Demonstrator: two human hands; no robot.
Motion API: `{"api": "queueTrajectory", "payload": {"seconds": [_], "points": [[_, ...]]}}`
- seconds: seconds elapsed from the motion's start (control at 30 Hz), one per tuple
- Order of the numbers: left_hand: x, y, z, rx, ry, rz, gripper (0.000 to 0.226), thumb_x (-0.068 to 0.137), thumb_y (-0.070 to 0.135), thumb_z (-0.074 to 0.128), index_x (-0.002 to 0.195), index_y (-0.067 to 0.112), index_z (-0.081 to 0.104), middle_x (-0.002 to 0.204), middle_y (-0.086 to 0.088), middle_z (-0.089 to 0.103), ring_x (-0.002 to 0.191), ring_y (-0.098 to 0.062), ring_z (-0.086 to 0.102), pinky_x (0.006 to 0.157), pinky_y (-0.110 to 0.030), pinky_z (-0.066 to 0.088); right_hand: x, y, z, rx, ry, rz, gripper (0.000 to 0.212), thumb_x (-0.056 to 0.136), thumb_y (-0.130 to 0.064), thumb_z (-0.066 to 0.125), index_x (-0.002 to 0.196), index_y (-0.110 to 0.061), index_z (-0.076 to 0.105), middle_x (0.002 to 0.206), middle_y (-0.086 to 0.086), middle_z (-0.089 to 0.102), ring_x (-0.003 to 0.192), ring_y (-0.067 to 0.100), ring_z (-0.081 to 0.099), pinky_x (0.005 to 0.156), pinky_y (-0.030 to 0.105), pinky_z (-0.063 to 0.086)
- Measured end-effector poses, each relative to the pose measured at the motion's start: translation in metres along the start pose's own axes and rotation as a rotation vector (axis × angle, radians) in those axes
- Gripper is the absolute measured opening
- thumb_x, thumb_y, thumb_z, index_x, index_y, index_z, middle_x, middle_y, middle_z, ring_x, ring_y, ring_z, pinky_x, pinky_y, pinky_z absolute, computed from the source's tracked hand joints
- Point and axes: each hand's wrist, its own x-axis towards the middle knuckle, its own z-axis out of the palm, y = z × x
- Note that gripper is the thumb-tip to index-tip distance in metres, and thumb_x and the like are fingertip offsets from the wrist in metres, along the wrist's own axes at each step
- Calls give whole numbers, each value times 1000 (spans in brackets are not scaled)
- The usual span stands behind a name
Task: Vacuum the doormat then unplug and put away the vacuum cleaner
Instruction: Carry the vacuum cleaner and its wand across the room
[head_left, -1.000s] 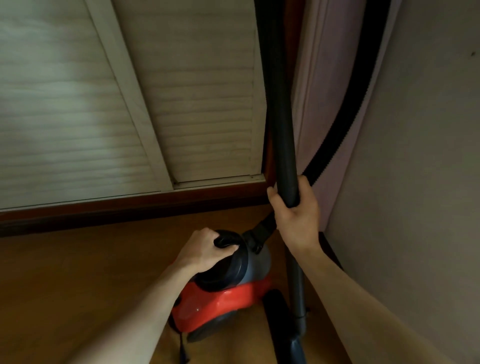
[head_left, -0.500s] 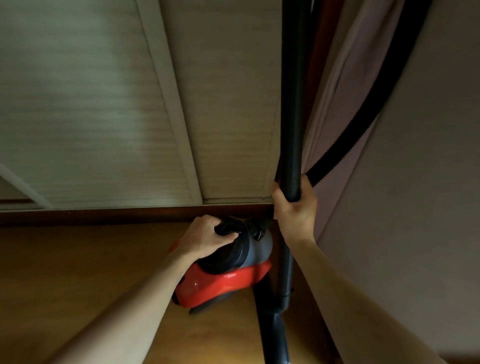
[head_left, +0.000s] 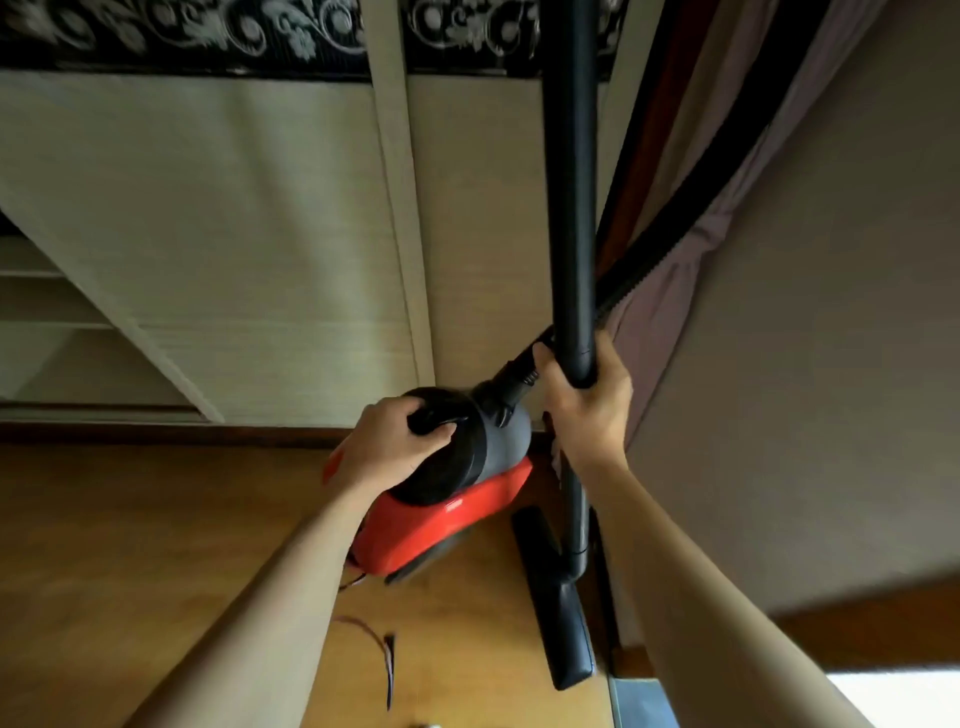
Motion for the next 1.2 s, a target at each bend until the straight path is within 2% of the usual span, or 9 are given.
{"api": "queueTrajectory", "payload": {"seconds": [0.2,0.37,0.5,0.67,0.83,0.93,1.0,1.07,1.2], "points": [[-30,-1,-35,-28,101,-60,21,79,36,77,79,16,76,75,2,74,76,-12,68,59,-22,45,-21,-29,16,12,-70,-82,20,87,-27,75,89,-14,60,71,13,56,67,33,54,60,53,51],[-52,-15,-39,-103,125,-131,16,78,34,80,70,22,73,68,11,71,68,1,65,54,-15,41,-32,-36,39,39,-127,-69,27,82,-39,72,85,-17,57,74,18,56,71,41,56,60,56,51],[-62,-23,-42,-119,181,-160,36,76,29,82,52,31,55,48,21,54,53,11,54,48,-9,36,-34,-41,58,52,-183,-97,22,83,-38,72,83,-23,56,74,19,59,71,39,59,60,55,52],[-61,-31,-55,-99,235,-232,34,75,41,80,62,13,66,58,6,65,59,-1,61,52,-20,42,-27,-33,77,103,-253,-91,29,81,-44,71,83,-19,57,73,17,58,71,39,58,63,54,54],[-53,-32,-65,-22,315,-291,33,73,42,81,55,24,59,53,15,61,57,4,59,50,-11,37,-5,-25,102,167,-388,-79,32,81,-46,71,86,-17,60,71,9,58,70,32,60,66,52,56],[-57,-30,-74,-4,388,-354,25,74,43,81,66,22,68,60,17,66,63,8,62,53,-8,36,5,-27,120,218,-471,-61,27,82,-45,73,86,-21,61,74,8,61,72,27,62,71,46,59],[-61,-29,-82,-22,432,-397,21,76,40,80,75,20,74,69,12,70,70,3,65,58,-9,39,7,-31,134,252,-532,-65,19,86,-32,77,88,-19,64,79,10,65,75,22,64,70,32,57],[-68,-28,-89,7,477,-446,21,78,40,78,72,21,70,69,8,69,71,-3,65,59,-14,40,6,-37,150,311,-592,-72,11,89,-20,78,89,-20,66,79,4,68,76,14,65,69,20,54],[-89,-26,-107,73,565,-528,37,84,32,75,55,31,52,53,12,56,55,-2,56,49,-9,33,-6,-48,184,367,-687,-114,11,88,-16,79,89,-12,68,78,3,67,74,6,63,69,18,53]]}}
